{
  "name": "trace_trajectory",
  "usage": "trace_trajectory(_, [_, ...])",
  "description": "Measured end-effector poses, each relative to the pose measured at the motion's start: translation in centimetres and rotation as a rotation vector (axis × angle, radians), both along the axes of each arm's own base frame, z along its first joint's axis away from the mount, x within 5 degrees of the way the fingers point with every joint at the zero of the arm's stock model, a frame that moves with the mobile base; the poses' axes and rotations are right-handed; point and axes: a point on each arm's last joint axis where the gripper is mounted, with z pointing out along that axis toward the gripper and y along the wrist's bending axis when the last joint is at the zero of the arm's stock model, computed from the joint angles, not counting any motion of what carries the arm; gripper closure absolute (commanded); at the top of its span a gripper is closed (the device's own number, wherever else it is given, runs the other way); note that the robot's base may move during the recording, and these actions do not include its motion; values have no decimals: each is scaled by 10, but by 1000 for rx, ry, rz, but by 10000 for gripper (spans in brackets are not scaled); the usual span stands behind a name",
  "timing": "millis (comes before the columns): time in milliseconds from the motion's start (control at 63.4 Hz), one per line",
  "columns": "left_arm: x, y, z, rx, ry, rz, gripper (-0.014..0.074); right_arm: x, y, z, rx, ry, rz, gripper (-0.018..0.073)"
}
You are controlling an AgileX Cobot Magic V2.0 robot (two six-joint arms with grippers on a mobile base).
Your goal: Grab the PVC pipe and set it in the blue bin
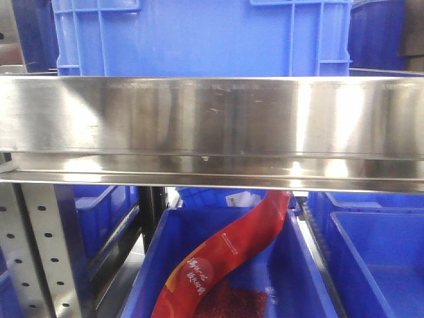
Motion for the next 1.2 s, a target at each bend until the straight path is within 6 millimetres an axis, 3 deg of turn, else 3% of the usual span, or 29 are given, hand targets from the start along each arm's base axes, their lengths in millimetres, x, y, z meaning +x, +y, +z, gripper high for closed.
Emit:
trace_trajectory(95, [17,-6,8,-3,52,-43,708,15,12,9,-41,0,83,727])
trace_trajectory(284, [60,-34,34,2,90,-178,708,64,51,29,-60,22,246,727])
trace_trajectory(458, [96,-73,53,23,96,-306,708,111,82,33,-73,70,310,727])
trace_trajectory(584, [126,-99,67,35,90,-357,708,138,96,40,-75,67,321,727])
trace_trajectory(757, [174,-124,77,30,54,-366,708,176,111,33,-76,71,323,727])
trace_trajectory(899, [217,-143,54,44,105,-363,708,203,122,10,-86,116,324,727])
trace_trajectory(1025, [237,-152,28,62,173,-363,707,216,128,-9,-75,172,327,711])
trace_trajectory(1120, [243,-154,19,68,198,-364,682,219,129,-13,-73,190,328,597])
trace_trajectory(1199, [244,-155,18,69,202,-363,600,219,129,-16,-78,212,328,442])
